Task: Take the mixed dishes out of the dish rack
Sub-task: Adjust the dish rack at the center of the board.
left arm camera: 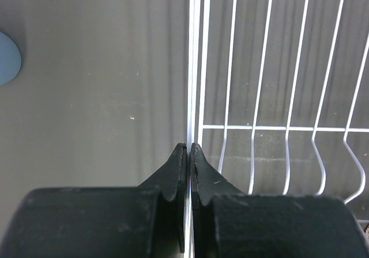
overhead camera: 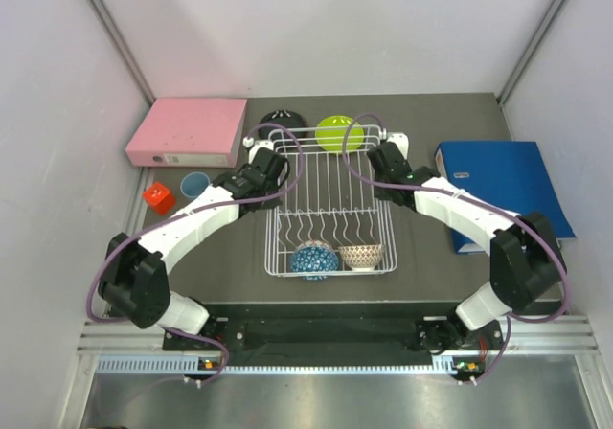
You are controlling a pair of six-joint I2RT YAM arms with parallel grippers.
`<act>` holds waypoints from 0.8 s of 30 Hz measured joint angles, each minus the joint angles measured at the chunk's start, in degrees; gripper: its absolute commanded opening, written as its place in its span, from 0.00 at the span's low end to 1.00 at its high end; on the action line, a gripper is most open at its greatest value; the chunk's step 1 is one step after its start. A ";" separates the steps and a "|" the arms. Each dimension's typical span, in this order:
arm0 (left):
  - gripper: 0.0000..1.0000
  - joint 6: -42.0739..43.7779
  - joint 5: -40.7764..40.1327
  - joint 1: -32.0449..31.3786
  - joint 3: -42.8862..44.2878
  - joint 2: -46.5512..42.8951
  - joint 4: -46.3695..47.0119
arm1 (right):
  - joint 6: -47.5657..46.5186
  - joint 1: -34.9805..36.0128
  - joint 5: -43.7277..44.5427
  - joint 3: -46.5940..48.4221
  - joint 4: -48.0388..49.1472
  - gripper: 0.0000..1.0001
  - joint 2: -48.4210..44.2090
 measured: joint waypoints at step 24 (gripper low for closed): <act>0.99 -1.33 0.96 -0.24 4.57 2.21 -0.37 | 3.50 0.07 -1.20 -5.44 7.39 0.91 -0.07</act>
